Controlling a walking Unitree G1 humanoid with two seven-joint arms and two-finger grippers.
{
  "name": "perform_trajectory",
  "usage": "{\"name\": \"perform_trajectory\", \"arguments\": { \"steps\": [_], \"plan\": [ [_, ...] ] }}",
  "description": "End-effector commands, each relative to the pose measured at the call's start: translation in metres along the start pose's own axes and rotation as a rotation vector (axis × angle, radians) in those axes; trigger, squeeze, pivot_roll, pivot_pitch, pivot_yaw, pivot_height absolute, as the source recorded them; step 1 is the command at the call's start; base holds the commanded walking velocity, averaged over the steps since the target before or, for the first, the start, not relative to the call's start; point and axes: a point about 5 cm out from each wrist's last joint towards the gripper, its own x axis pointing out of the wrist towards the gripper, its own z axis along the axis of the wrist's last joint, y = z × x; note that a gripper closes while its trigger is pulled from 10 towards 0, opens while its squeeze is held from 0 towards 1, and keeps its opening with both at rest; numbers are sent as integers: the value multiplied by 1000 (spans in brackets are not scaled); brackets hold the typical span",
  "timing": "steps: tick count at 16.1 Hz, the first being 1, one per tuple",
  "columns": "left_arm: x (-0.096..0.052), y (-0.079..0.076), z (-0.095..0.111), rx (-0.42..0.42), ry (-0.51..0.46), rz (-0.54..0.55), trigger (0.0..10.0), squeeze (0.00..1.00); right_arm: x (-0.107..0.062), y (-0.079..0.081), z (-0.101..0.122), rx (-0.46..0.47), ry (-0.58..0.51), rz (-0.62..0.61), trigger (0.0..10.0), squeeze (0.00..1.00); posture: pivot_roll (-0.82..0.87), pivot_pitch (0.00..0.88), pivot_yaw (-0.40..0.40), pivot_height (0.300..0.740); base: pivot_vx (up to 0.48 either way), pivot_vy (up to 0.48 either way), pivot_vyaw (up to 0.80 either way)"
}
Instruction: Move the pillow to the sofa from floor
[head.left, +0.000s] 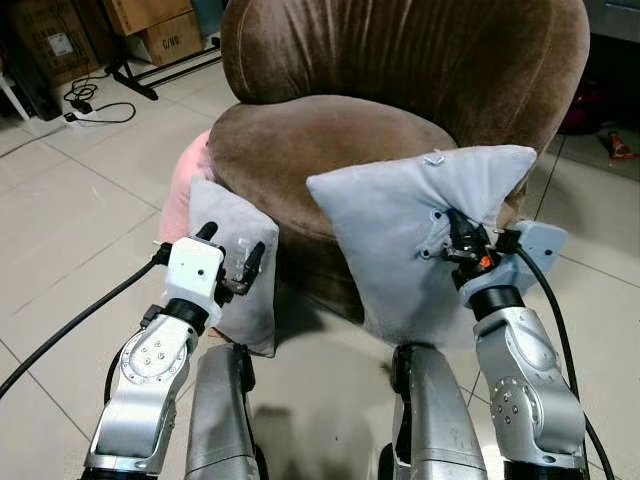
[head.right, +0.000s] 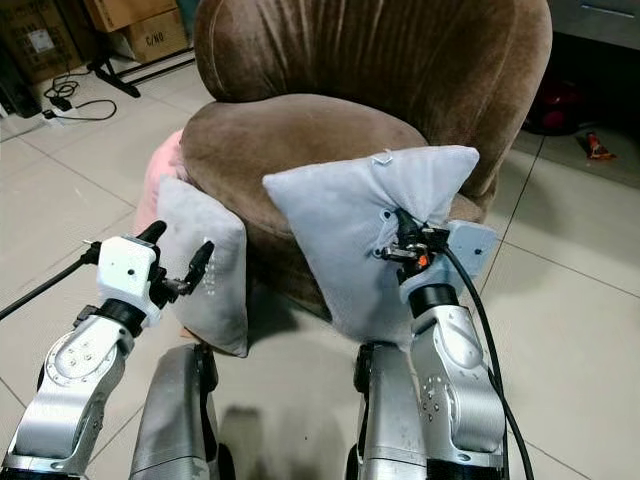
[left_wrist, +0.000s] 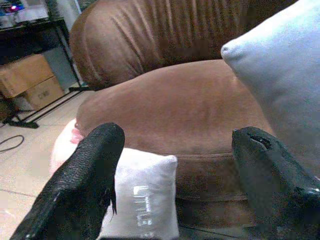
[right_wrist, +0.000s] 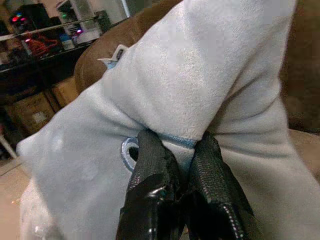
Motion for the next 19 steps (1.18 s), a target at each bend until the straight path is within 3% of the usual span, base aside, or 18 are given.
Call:
{"name": "perform_trajectory", "arguments": {
  "steps": [1, 5, 7, 8, 9, 10, 14, 15, 16, 17, 19],
  "plan": [
    [-3, 0, -1, 37, 1, 18, 10000, 0, 6, 11, 9, -36, -44, 69, 10000, 0, 14, 0, -9, 479, 0, 0, 0],
    [-9, -6, -6, 91, 12, 10, 10000, 0, 7, 12, 8, -49, -32, 54, 10000, 0, 21, 0, -16, 514, 0, 0, 0],
    [-6, -13, -5, 59, 6, -3, 10000, 0, 6, 4, 7, -145, -36, 11, 10000, 0, 12, 0, -13, 534, 0, 0, 0],
    [-4, -15, -4, 17, 7, -17, 10000, 580, 6, 1, 8, -148, -40, 2, 10000, 0, 9, 0, -10, 544, 0, 0, 0],
    [-3, -15, -4, 1, 10, -22, 10000, 580, 6, 0, 9, -144, -42, -3, 10000, 0, 8, 0, -9, 549, 0, 0, 0],
    [-4, -19, -1, -49, -6, -72, 10000, 1000, 5, -1, 10, -114, -44, -6, 10000, 0, 7, 0, -8, 559, 0, 0, 0],
    [-2, -20, 0, -8, -14, -65, 10000, 1000, 4, -4, 12, -93, -50, -23, 10000, 0, 2, 0, -6, 599, 0, 0, 0],
    [-2, -21, 0, -22, -17, -82, 4667, 1000, 5, -3, 12, -92, -48, -23, 10000, 0, 1, 0, -7, 609, 0, 0, 0],
    [-2, -22, 1, -25, -26, -94, 0, 996, 5, -3, 11, -91, -44, -21, 10000, 0, 1, 0, -8, 619, 0, 0, 0],
    [-3, -23, 2, -31, -33, -98, 0, 0, 5, -3, 11, -89, -42, -21, 10000, 0, 1, 0, -9, 629, 0, 0, 0],
    [-4, -22, 2, -28, -29, -84, 0, 0, 5, -4, 11, -88, -40, -22, 10000, 0, 1, 0, -12, 644, 0, 0, 0]
  ]
}}
